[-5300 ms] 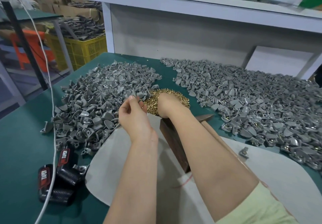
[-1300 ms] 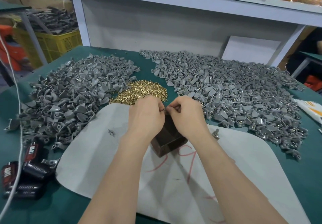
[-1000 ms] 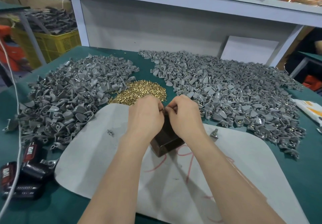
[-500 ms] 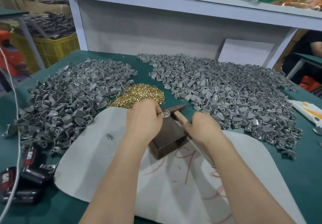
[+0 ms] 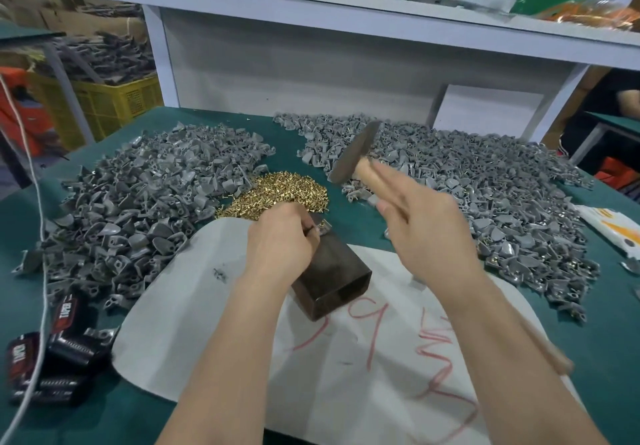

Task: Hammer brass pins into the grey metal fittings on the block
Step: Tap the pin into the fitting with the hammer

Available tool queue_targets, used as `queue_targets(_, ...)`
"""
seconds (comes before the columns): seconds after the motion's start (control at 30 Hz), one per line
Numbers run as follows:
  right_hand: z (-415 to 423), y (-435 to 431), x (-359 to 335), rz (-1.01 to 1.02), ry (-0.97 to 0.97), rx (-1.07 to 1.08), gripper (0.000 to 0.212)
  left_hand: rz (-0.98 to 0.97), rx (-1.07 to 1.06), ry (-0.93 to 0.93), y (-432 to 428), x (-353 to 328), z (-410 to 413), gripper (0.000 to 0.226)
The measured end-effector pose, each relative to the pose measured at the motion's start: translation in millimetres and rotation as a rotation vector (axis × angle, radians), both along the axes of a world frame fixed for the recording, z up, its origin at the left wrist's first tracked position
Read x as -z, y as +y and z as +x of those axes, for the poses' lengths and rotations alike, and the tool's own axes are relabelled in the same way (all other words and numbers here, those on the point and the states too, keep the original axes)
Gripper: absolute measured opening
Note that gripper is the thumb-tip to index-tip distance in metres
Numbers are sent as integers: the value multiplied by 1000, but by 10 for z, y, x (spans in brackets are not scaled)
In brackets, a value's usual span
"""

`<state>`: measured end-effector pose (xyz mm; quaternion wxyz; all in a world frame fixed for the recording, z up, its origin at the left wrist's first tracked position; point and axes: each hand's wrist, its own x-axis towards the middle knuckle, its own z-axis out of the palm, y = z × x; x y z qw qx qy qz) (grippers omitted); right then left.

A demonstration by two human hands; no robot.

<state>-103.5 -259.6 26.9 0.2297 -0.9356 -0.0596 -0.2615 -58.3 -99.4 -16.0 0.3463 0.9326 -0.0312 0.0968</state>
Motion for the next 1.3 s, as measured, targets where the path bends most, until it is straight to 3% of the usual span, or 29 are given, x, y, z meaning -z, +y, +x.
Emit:
queue_targets(0.07, -75, 82, 21, 33, -63, -67, 53, -38, 1, -2, 5, 2, 7, 7)
queue_targets(0.17, -117, 144, 187, -201, 194, -76, 54, -48, -1, 15, 18, 2, 8, 8)
queue_targets(0.33, -82, 68, 79, 84, -73, -63, 54, -54, -2, -8, 6, 8, 33, 11)
queue_targets(0.47, -127, 141, 177, -185, 176, -73, 55, -12, -11, -1, 7, -2, 23, 10)
queue_targets(0.6, -55, 62, 20, 97, -48, -89, 54, -28, -4, -16, 12, 9, 41, 14)
queue_targets(0.73, -107, 138, 148, -131, 231, -126, 55, 14, -5, -14, 17, 3, 27, 10)
queue_targets(0.9, 182, 15, 110, 90, 222, -23, 48, 24, -16, 1, 27, -14, 22, 11)
queue_targets(0.97, 333, 8, 203, 130, 351, 57, 42, 27, -14, -3, 22, -17, 4, 12)
queue_targets(1.1, 430, 58, 491, 21, 595, 124, 27, 37, -21, 0, 9, -27, 0, 11)
queue_targets(1.23, 464, 47, 549, -89, 578, 211, 29, 36, -44, 0, 11, -16, 10, 12)
queue_targets(1.3, 458, 67, 466, -7, 457, 177, 36, 30, -43, -13, 2, -15, 5, 12)
